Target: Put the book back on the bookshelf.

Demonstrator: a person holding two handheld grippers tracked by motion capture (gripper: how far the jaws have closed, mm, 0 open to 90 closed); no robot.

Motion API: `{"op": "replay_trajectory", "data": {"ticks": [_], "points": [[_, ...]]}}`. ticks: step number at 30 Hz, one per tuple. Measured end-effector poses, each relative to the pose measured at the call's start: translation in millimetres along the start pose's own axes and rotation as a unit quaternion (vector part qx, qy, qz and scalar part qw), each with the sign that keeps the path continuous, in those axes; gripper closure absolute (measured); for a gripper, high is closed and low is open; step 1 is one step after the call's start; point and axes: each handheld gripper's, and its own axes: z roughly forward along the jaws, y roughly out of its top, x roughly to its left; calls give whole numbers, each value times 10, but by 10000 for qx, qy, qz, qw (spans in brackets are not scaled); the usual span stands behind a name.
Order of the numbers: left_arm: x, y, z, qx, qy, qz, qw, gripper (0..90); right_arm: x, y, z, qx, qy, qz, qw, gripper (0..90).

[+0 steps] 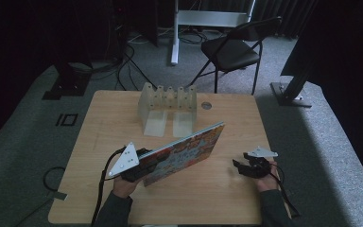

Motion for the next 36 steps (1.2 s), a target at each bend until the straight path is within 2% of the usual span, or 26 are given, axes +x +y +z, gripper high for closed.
{"op": "replay_trajectory", "data": {"ticks": [7,15,29,36], "points": [[-6,0,-34,30,205,7,9998,804,-56,-49,21,24,-40,138,9999,387],[-4,-8,-88,32,413,-6,9991,803,-40,-59,60,120,-81,92,9999,376],[-6,-21,-161,41,678,6,9977,800,-45,-76,111,212,-147,97,9996,351],[-5,-27,-178,32,764,-34,9971,800,-77,-104,120,199,-125,186,9996,343]]}}
